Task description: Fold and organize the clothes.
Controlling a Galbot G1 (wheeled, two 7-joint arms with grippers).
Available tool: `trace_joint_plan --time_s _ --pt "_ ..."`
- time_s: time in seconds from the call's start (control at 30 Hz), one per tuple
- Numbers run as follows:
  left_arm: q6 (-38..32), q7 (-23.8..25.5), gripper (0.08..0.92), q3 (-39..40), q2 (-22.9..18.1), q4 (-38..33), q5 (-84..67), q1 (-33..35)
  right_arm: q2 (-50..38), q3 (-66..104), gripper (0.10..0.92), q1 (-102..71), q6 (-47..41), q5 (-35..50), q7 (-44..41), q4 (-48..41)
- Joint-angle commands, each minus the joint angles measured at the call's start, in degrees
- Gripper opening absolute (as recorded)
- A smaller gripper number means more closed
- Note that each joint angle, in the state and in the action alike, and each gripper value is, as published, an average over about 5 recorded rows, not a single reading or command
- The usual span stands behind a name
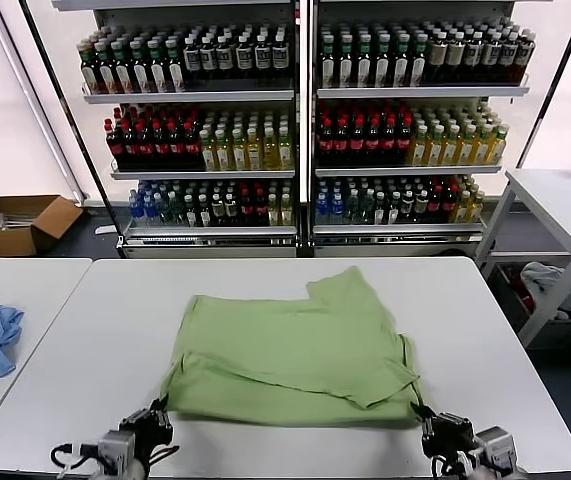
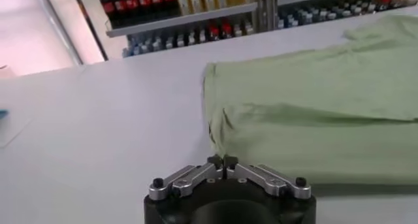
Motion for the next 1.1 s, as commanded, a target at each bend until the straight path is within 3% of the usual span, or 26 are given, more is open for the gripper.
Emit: trace_joint_plan --time_s 0.03,0.27,0.5,0.63,0.8,1.1 --pt "-6.2 -11.4 0.083 0.7 -1.6 -4.1 5.0 11.3 -0.3 2.4 0.106 -8.2 9.5 -1.4 -1.0 0.4" --pt "-8.1 -13.4 0.098 2.9 -3.5 -4.6 9.7 12.1 0.2 2.1 0.128 -7.4 11.2 -1.1 -0.4 1.3" --pt "-9.3 -14.2 0.283 3.3 -4.0 -9.1 16.2 13.2 0.3 5.3 0.309 -9.8 9.9 1.5 0.6 5.7" --pt "-9.1 -11.5 0.395 2.3 -3.6 -12.0 18.4 10.4 0.0 11.0 0.431 -9.7 8.6 4.8 1.1 8.3" --pt "-9.5 -0.2 0.543 0.1 -3.5 -7.7 12.9 -3.5 -1.0 10.4 0.569 5.4 5.7 8.1 -0.3 3.3" --pt "-7.2 26.0 0.788 -2.1 -4.9 7.0 2.2 -23.4 -1.9 -7.5 0.801 46.1 1.8 11.3 -9.2 -22.1"
